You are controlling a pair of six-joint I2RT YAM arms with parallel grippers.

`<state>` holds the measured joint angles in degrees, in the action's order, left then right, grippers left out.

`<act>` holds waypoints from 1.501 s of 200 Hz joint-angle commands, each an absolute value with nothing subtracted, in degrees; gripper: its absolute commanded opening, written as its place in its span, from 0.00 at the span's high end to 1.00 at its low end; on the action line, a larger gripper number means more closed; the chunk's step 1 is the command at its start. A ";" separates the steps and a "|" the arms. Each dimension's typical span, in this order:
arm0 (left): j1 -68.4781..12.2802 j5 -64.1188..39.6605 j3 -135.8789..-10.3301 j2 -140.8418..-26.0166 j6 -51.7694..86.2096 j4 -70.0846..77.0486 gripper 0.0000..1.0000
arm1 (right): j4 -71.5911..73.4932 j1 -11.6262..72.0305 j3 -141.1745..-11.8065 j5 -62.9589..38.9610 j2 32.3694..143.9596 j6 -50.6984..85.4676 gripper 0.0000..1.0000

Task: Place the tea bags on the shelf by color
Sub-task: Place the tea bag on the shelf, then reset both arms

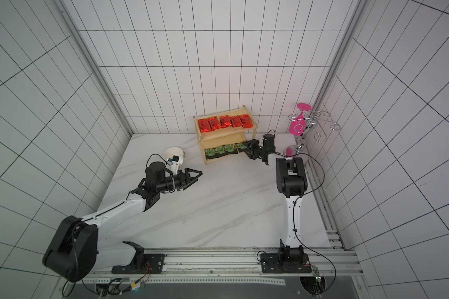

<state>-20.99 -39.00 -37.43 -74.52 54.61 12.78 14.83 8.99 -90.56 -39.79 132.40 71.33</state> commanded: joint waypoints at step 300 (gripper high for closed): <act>-0.25 7.76 -25.79 -82.66 4.32 38.27 0.02 | 46.76 -5.05 -17.80 7.12 75.39 8.21 0.19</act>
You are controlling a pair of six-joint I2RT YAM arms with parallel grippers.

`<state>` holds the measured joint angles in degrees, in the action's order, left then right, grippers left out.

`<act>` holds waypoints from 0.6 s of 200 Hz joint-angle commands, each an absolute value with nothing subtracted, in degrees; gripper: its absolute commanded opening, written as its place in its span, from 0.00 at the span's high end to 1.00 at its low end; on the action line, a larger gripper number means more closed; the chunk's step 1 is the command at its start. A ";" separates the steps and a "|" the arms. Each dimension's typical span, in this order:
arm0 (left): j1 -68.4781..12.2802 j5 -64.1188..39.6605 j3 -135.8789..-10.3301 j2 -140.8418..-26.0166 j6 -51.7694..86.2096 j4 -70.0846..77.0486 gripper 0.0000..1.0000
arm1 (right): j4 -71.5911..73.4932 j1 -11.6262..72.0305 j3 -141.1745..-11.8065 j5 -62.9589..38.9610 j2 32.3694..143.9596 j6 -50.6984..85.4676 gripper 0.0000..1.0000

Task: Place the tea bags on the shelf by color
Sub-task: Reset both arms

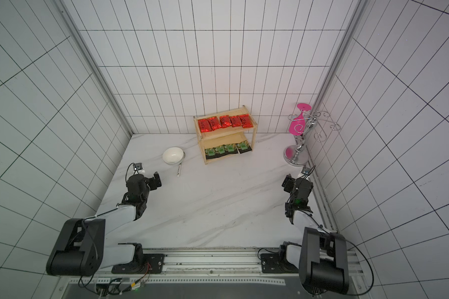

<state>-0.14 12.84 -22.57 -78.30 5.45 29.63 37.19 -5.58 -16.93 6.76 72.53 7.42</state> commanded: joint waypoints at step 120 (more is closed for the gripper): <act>2.07 2.99 -27.51 -90.17 5.36 41.41 0.01 | 49.52 -0.17 -23.21 10.20 88.07 3.66 0.01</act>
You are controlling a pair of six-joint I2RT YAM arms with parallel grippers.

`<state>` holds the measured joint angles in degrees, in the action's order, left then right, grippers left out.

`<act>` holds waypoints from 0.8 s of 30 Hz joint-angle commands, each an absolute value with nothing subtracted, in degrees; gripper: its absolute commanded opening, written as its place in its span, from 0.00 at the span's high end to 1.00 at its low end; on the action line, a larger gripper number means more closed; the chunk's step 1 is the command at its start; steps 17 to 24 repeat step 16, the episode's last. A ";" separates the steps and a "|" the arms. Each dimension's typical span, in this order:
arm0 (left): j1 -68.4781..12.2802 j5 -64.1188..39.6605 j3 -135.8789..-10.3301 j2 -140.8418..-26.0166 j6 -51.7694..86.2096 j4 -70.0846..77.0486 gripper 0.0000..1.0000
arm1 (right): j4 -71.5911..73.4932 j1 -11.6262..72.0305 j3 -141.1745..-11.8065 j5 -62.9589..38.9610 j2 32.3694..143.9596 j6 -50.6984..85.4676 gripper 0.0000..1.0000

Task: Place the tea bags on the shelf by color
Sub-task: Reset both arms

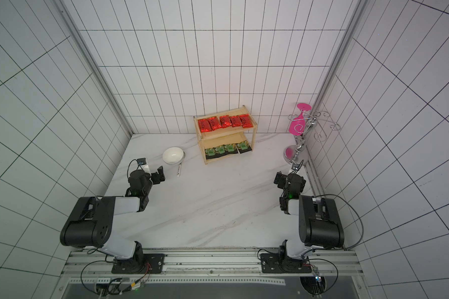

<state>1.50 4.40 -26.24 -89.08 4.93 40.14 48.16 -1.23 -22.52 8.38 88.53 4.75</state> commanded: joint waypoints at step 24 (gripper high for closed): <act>1.95 3.75 -26.90 -89.71 5.44 42.10 0.02 | 46.15 -1.23 -24.90 0.22 88.21 0.88 0.01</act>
